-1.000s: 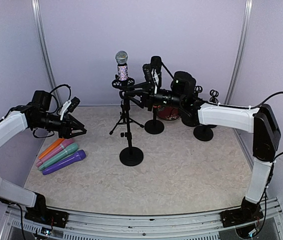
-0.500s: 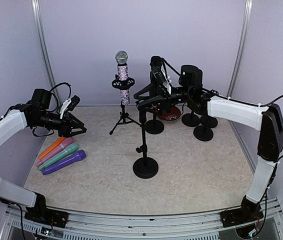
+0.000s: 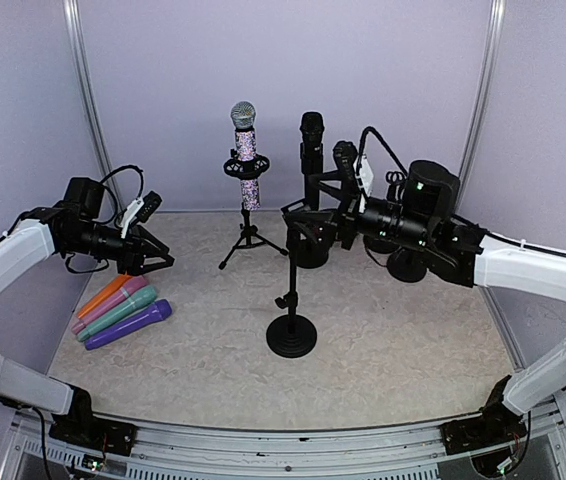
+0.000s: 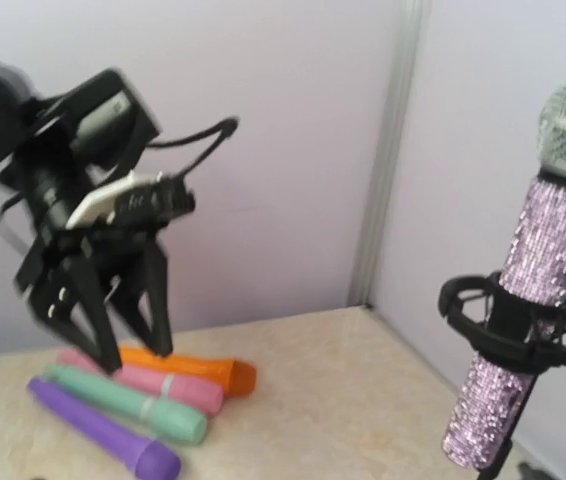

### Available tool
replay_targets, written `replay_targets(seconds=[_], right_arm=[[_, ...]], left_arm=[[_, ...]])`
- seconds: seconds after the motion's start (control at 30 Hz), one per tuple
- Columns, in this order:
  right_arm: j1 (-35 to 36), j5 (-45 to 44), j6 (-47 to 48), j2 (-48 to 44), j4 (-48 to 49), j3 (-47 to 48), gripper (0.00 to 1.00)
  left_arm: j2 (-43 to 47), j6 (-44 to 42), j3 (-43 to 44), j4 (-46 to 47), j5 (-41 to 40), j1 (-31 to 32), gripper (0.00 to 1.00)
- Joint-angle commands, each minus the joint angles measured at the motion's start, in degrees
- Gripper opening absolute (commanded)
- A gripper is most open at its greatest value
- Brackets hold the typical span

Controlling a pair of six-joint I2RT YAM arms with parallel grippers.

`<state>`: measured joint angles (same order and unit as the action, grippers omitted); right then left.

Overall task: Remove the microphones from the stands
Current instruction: Move the microphone stand to the center of the board, then adjust the microphone stand at the center of the board.

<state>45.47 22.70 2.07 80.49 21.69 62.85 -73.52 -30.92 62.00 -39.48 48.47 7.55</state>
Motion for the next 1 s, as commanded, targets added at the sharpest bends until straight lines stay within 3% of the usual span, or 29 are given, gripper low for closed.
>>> replay_targets(seconds=[0.0, 0.13, 0.33, 0.6, 0.97], right_arm=[[9.7, -31.6, 0.1, -3.3, 2.0, -3.3, 0.98], [15.9, -40.7, 0.6, -3.3, 5.4, -5.0, 0.90], [19.4, -55.9, 1.0, 1.3, -0.5, 1.3, 0.76], [25.6, -69.9, 10.9, 7.7, 6.0, 2.2, 0.74], [27.8, -80.3, 28.9, 12.7, 26.3, 1.7, 0.61]], left_arm=[[-0.5, -1.1, 0.7, -0.1, -0.3, 0.3, 0.48], [-0.9, -0.8, 0.6, 0.4, -0.1, 0.3, 0.48], [-0.9, -1.0, 0.5, 0.4, -0.5, 0.3, 0.48], [-0.1, -1.6, -0.2, 0.6, -0.8, 0.3, 0.49], [0.0, -0.9, 0.2, 0.9, -0.7, 0.3, 0.49]])
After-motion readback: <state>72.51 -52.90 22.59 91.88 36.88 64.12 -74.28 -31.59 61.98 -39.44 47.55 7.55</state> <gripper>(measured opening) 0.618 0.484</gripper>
